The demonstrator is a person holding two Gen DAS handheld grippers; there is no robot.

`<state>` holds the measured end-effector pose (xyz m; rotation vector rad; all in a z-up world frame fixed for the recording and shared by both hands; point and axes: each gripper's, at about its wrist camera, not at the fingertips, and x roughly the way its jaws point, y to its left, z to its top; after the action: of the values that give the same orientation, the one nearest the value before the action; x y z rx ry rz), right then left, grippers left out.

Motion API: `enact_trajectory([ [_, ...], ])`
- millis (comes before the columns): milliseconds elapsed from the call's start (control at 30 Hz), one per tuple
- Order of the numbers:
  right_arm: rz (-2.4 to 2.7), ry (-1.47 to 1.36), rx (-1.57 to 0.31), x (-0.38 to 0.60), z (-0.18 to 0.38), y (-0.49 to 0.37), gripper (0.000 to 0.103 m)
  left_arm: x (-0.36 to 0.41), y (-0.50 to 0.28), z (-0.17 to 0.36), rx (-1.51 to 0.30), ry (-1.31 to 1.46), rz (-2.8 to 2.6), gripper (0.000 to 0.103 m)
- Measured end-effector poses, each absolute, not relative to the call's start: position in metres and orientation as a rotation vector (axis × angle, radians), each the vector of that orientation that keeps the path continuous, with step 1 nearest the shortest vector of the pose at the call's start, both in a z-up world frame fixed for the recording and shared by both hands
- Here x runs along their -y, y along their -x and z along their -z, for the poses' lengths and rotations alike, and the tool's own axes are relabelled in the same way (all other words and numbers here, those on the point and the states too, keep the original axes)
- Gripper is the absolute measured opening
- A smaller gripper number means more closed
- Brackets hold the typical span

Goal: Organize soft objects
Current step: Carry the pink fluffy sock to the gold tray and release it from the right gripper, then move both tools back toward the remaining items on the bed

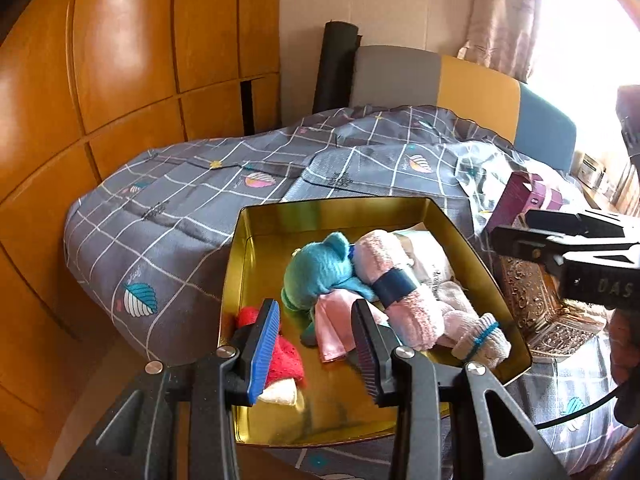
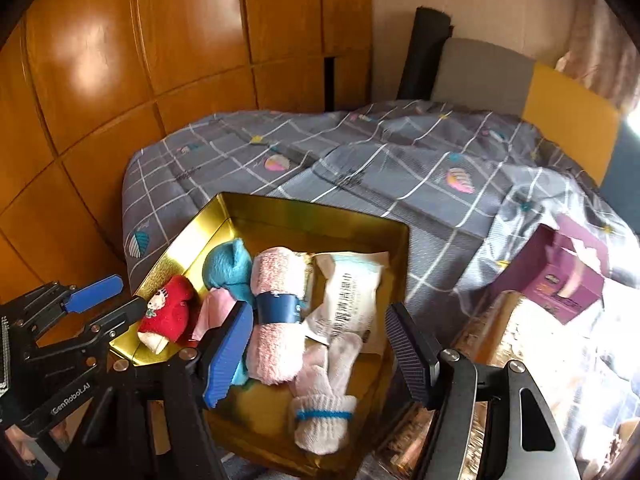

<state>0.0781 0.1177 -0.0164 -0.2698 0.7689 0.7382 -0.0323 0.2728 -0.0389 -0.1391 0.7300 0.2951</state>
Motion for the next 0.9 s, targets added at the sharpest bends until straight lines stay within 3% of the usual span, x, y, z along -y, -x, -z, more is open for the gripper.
enact_trajectory([
  [400,-0.633,0.168,-0.647,-0.044,-0.017,-0.076,0.076,-0.249,0.029,0.028,-0.718,0.08,-0.251,0.037],
  [900,-0.298,0.053,-0.622,0.107,-0.025,-0.1,0.078,-0.198,0.019,0.001,-0.673,-0.024,-0.146,0.037],
])
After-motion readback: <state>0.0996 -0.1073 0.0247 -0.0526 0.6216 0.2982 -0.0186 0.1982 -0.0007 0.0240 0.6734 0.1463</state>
